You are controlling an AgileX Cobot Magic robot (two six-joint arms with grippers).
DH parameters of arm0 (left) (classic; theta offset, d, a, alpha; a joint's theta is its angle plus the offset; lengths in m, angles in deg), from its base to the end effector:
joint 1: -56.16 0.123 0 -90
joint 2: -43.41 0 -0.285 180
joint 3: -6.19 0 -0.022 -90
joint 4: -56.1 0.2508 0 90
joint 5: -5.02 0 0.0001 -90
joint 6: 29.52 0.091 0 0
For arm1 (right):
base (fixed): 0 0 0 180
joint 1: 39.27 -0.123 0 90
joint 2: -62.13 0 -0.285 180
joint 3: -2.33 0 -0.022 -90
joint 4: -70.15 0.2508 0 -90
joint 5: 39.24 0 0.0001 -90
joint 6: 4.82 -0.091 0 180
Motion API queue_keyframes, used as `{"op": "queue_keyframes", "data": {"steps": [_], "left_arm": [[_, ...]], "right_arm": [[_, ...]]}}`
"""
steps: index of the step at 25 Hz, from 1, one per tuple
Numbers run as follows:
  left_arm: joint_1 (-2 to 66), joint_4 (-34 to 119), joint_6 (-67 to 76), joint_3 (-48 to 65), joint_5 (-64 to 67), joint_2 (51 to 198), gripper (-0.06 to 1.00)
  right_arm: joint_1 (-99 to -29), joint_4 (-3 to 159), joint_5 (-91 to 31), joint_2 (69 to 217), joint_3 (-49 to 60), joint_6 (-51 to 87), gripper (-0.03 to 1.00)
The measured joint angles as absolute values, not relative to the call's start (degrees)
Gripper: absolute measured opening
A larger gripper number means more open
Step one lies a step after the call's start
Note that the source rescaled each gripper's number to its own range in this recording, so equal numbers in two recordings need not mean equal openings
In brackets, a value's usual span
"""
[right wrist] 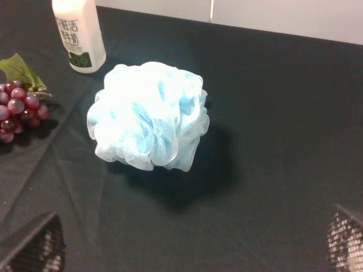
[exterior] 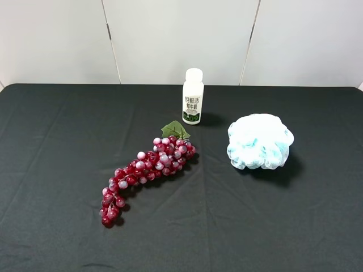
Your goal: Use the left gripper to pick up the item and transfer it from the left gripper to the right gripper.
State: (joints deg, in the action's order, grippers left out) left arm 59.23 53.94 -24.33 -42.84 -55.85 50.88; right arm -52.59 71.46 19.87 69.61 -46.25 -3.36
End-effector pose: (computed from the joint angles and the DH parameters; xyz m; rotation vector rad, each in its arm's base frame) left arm -0.0047 -0.0033 0.2749 0.0396 2.0478 0.0447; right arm -0.0048 0.0007 0.2796 -0.2597 1.9967 0.1592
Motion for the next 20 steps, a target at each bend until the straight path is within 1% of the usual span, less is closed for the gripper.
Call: {"op": "queue_keyframes", "data": {"steps": [13,16,20], "left_arm": [[59.2,53.9,-24.3,-42.8,-55.8,50.9,0.97],[59.2,53.9,-24.3,-42.8,-55.8,50.9,0.97],[59.2,53.9,-24.3,-42.8,-55.8,50.9,0.97]], "right_arm": [[-52.0,71.4,19.6,69.6,-46.4,-3.6,1.0],[-47.7,71.4,19.2,69.6,-46.4,-3.6,1.0],[-39.1,71.4,19.1,69.6,-46.4,-3.6,1.0]]}}
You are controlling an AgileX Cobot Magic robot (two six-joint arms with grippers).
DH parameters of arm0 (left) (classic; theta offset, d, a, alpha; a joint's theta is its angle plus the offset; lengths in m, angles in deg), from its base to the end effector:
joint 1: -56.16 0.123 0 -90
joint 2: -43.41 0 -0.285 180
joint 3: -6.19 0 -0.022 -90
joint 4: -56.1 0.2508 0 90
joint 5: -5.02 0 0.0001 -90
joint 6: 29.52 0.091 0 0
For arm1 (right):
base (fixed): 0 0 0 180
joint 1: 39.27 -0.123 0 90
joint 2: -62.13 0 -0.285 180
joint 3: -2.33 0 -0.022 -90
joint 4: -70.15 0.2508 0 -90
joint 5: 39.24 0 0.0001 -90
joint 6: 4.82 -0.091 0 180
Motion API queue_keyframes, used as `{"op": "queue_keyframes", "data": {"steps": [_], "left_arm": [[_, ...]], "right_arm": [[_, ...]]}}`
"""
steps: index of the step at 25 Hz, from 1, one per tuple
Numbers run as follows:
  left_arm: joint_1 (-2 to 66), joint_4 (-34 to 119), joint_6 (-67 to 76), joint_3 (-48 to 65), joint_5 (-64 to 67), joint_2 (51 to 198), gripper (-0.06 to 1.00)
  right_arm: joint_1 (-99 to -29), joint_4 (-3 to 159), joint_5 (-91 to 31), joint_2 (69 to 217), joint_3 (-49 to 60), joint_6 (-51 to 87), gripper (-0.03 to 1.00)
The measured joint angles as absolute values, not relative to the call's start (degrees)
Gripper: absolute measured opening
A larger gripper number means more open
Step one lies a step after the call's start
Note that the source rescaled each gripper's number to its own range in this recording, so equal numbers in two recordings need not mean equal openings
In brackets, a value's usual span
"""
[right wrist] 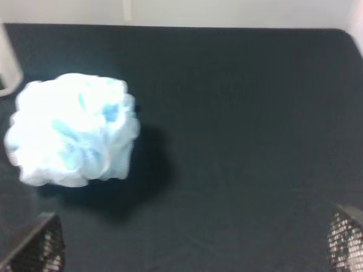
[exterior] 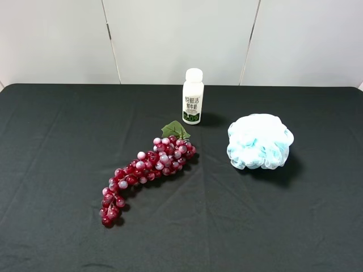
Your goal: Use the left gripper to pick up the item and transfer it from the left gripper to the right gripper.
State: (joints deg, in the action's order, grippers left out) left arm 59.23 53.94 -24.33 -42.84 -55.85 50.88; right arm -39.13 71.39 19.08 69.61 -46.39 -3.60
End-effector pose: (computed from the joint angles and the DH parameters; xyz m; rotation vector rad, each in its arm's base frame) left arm -0.0047 -0.0033 0.2749 0.0396 2.0478 0.0447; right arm -0.0037 0.0017 0.2801 -0.0193 1.9985 0.0105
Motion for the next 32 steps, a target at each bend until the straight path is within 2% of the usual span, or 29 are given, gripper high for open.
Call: {"op": "queue_keyframes", "data": {"steps": [4,32], "left_arm": [[59.2,53.9,-24.3,-42.8,-55.8,50.9,0.97],[59.2,53.9,-24.3,-42.8,-55.8,50.9,0.97]], "right_arm": [[-36.0,71.4,19.0,69.6,-46.4,-3.6,1.0],[-35.9,71.4,19.0,69.6,-46.4,-3.8,1.0]]}}
